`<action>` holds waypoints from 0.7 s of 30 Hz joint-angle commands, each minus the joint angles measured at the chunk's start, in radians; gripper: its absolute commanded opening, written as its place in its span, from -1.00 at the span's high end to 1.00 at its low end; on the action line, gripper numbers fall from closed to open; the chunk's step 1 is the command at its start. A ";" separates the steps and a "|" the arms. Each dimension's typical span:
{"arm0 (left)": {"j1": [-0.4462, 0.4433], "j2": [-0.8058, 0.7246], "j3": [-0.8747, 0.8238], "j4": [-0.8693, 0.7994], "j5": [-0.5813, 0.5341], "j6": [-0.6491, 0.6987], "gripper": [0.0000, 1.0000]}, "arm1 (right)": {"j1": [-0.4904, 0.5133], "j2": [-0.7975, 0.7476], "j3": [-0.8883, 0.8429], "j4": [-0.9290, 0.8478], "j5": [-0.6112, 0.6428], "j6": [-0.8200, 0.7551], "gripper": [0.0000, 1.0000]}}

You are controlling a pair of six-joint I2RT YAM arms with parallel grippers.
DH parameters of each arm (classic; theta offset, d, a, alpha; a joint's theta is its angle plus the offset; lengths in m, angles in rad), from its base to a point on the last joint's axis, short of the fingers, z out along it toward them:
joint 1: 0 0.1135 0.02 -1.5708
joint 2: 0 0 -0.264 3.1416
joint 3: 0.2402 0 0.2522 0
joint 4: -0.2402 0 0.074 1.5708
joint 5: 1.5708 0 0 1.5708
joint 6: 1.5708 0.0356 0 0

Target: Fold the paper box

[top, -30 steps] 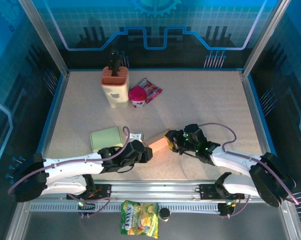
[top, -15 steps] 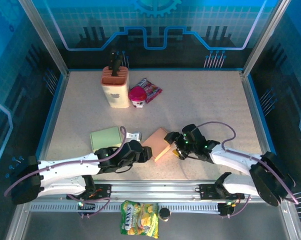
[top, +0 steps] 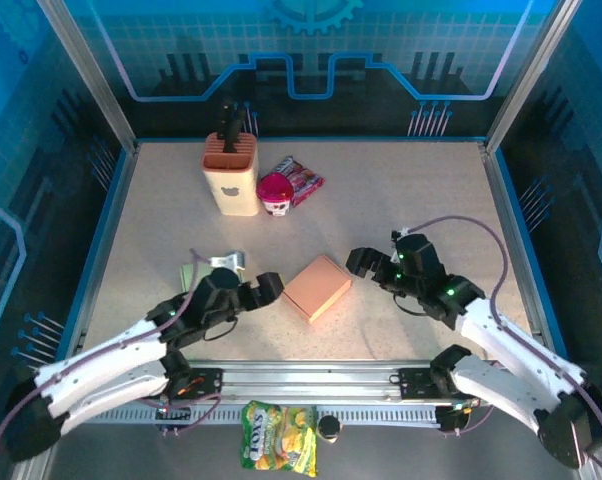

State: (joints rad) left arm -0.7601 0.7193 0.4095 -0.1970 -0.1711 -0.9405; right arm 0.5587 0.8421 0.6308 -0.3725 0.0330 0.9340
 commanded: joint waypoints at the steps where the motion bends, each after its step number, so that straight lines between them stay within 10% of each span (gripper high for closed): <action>1: 0.086 -0.122 -0.008 -0.084 0.087 0.074 -0.99 | -0.026 -0.077 0.050 -0.212 0.313 -0.192 -0.99; 8: 0.221 -0.210 0.055 -0.225 0.046 0.211 -0.99 | -0.235 -0.159 -0.139 0.078 0.434 -0.444 -0.99; 17: 0.293 -0.090 0.184 -0.438 -0.492 0.267 -0.98 | -0.289 -0.079 -0.386 0.769 0.495 -0.811 -0.99; 21: 0.418 -0.026 0.192 -0.353 -0.481 0.371 -0.99 | -0.334 0.111 -0.399 0.929 0.427 -0.857 -0.99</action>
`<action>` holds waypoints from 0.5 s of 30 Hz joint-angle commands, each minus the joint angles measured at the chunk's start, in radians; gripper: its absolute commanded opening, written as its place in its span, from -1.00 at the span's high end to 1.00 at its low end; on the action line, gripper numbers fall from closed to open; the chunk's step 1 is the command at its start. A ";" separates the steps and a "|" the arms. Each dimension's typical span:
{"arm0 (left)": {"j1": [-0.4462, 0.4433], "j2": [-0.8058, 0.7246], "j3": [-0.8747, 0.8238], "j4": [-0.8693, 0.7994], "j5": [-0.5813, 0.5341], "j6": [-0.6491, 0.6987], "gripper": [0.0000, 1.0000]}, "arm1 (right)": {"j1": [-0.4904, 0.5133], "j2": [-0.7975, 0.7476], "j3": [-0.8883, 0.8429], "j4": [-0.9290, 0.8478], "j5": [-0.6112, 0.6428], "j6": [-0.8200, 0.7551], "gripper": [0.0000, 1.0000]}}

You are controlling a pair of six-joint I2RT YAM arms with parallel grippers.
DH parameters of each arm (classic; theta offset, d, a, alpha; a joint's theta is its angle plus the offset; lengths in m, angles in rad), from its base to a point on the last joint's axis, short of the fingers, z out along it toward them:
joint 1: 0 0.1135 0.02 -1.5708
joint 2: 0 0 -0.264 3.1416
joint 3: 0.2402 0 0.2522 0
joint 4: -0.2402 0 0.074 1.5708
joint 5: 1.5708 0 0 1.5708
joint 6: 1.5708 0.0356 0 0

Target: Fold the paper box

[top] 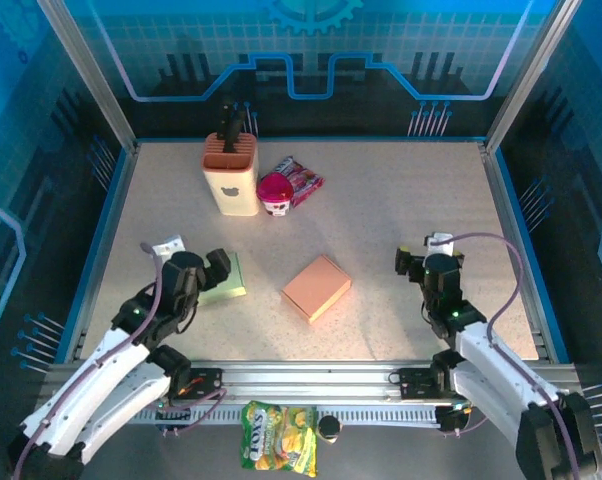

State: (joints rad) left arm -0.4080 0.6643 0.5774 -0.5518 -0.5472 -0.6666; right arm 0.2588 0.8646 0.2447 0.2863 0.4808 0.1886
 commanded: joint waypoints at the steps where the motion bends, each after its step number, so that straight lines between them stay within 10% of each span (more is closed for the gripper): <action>1: 0.094 0.045 0.021 0.022 -0.108 0.112 -0.99 | -0.041 0.139 -0.030 0.347 -0.036 -0.122 -0.99; 15: 0.302 0.076 -0.297 0.761 -0.055 0.419 -0.98 | -0.129 0.728 -0.079 1.119 -0.217 -0.214 -0.99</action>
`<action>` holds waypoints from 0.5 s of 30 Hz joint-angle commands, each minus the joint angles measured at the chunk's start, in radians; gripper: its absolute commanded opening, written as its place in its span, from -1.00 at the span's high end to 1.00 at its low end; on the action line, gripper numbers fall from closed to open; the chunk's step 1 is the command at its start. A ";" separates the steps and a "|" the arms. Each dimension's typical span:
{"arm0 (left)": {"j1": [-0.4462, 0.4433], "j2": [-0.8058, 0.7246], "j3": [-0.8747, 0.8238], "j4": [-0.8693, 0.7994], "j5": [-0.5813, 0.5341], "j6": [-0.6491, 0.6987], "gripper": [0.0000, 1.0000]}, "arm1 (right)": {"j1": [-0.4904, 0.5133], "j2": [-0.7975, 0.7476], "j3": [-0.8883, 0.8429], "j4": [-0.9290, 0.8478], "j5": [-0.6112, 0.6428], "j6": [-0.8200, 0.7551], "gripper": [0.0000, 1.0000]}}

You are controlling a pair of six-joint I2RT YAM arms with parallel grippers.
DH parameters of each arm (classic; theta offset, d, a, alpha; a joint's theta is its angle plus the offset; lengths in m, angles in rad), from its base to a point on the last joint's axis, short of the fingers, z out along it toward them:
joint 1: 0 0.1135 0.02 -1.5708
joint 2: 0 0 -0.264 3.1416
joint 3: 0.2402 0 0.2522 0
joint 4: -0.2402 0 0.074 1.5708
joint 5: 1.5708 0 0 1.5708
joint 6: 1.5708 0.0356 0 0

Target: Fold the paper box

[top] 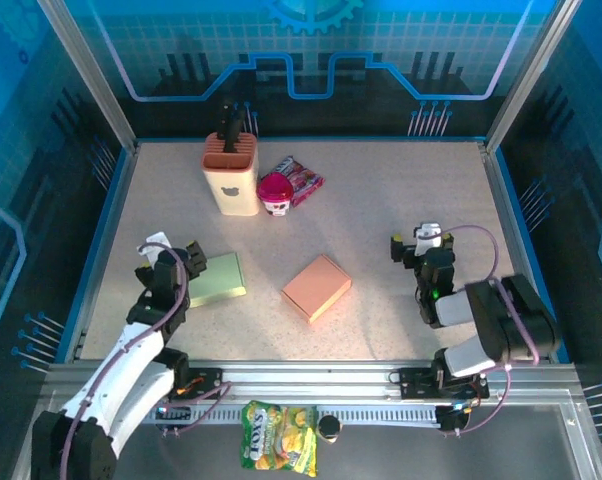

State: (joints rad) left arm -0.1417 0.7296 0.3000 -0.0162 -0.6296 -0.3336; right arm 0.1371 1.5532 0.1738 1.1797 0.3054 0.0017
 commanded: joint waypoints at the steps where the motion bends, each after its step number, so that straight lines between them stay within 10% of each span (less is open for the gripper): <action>1: 0.050 0.026 -0.024 0.248 0.057 0.102 -0.99 | -0.009 0.047 -0.006 0.229 -0.040 -0.024 -0.99; 15: 0.157 0.456 -0.149 0.954 0.366 0.235 -0.99 | -0.033 -0.001 0.067 0.031 -0.017 0.013 -0.99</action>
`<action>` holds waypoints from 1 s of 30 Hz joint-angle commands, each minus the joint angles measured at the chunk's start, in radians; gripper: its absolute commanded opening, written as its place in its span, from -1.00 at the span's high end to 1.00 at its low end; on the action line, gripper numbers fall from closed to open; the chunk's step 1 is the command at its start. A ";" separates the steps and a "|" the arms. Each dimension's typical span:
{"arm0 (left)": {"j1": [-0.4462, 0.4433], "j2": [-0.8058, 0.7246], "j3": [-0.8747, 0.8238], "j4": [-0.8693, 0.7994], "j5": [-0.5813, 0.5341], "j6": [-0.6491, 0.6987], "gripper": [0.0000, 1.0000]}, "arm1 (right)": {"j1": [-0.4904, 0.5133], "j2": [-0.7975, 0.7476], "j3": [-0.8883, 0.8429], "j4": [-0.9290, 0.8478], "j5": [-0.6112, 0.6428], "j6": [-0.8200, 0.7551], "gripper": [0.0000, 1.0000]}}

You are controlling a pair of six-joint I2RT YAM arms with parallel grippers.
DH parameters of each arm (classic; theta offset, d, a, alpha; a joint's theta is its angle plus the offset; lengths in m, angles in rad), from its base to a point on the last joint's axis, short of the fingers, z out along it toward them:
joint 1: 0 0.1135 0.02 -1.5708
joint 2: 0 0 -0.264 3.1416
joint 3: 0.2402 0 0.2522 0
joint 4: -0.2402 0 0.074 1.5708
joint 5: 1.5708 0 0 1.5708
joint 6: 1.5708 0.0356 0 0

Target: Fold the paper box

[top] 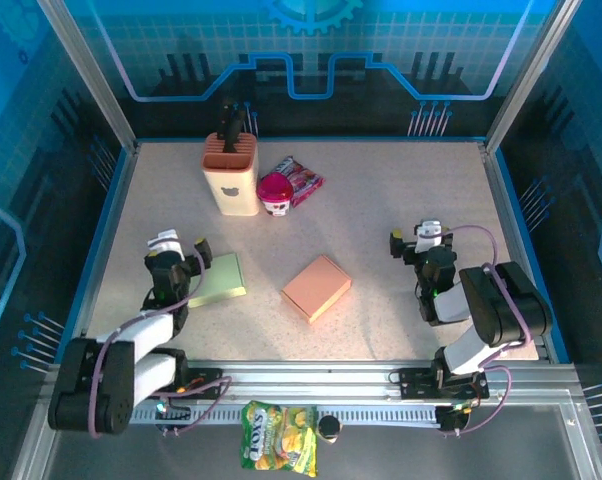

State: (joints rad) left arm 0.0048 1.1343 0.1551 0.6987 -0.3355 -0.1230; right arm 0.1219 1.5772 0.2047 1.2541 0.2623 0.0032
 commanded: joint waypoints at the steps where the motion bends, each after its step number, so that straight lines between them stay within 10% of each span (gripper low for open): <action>1: 0.010 0.082 -0.003 0.278 0.080 0.024 -0.98 | -0.017 -0.026 0.046 -0.062 0.028 0.012 -0.99; 8: 0.007 0.464 -0.009 0.705 0.157 0.061 -0.98 | -0.016 -0.031 0.073 -0.122 0.038 0.018 -0.99; 17: 0.013 0.459 0.021 0.650 0.120 0.040 -0.99 | -0.019 -0.034 0.121 -0.221 0.034 0.022 -0.99; 23: -0.015 0.419 0.208 0.252 0.122 0.083 -0.98 | -0.017 -0.032 0.168 -0.307 0.026 0.016 -0.99; 30: -0.025 0.423 0.190 0.300 0.087 0.084 -0.99 | -0.017 -0.031 0.167 -0.300 0.028 0.013 -0.99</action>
State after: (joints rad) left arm -0.0181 1.5696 0.3565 1.0237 -0.2272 -0.0521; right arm 0.1211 1.5631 0.3588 0.9623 0.2798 0.0147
